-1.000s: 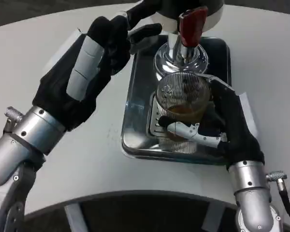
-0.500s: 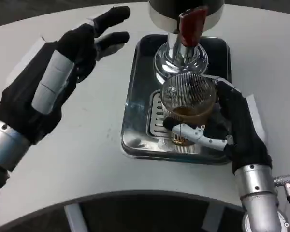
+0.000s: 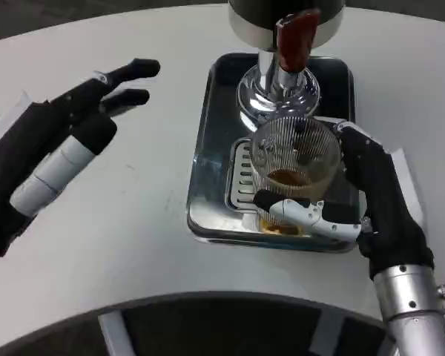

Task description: Grasp the cup under the faucet to collect the drink, then remove the cup.

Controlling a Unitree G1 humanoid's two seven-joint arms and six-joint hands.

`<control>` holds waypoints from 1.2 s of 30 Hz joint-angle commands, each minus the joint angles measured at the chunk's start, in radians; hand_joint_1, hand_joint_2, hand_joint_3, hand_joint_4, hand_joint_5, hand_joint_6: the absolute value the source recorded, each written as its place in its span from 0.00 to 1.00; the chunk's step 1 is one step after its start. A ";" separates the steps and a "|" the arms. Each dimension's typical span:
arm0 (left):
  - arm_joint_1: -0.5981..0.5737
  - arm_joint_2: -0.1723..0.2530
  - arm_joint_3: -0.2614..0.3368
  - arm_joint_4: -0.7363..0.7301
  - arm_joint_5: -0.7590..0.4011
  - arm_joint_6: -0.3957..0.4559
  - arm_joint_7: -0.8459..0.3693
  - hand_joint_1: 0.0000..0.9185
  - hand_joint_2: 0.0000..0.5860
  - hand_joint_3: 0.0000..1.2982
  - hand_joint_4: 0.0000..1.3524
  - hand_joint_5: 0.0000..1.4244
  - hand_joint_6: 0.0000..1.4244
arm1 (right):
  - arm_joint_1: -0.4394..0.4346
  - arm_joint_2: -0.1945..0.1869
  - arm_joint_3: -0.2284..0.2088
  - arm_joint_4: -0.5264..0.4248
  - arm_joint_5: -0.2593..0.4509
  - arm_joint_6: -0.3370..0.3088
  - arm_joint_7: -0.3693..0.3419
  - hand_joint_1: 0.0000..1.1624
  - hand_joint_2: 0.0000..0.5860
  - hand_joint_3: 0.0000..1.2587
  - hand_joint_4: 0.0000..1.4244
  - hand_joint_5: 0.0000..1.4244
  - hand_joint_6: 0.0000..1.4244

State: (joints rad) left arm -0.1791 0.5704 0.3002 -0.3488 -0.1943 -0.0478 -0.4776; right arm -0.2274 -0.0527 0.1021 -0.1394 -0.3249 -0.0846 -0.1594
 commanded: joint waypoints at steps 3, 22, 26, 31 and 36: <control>0.072 0.066 0.046 -0.035 0.075 -0.076 -0.015 0.00 0.03 0.17 0.07 0.11 0.06 | 0.065 0.010 0.029 -0.131 0.008 0.029 0.047 0.89 0.27 0.44 0.44 0.50 0.44; 0.319 0.159 0.233 -0.141 0.185 -0.198 -0.058 0.00 0.04 0.17 0.07 0.11 0.04 | 0.136 0.019 0.103 -0.349 0.016 0.129 0.172 0.89 0.27 0.44 0.44 0.50 0.44; 0.380 0.165 0.298 -0.149 0.182 -0.217 -0.073 0.00 0.04 0.15 0.05 0.10 0.03 | 0.137 0.032 0.144 -0.335 0.011 0.130 0.179 0.90 0.27 0.44 0.44 0.50 0.45; 0.443 0.173 0.370 -0.163 0.175 -0.223 -0.097 0.00 0.05 0.12 0.03 0.08 0.02 | 0.123 0.044 0.175 -0.309 0.007 0.126 0.177 0.90 0.27 0.44 0.44 0.50 0.46; 0.502 0.173 0.428 -0.170 0.169 -0.233 -0.126 0.00 0.05 0.09 0.00 0.06 0.00 | 0.109 0.061 0.206 -0.281 -0.001 0.122 0.177 0.90 0.27 0.44 0.45 0.50 0.46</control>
State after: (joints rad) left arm 0.2853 0.7360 0.6986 -0.5060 -0.0262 -0.2625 -0.5816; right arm -0.1047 -0.0093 0.2865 -0.4238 -0.3259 0.0501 0.0186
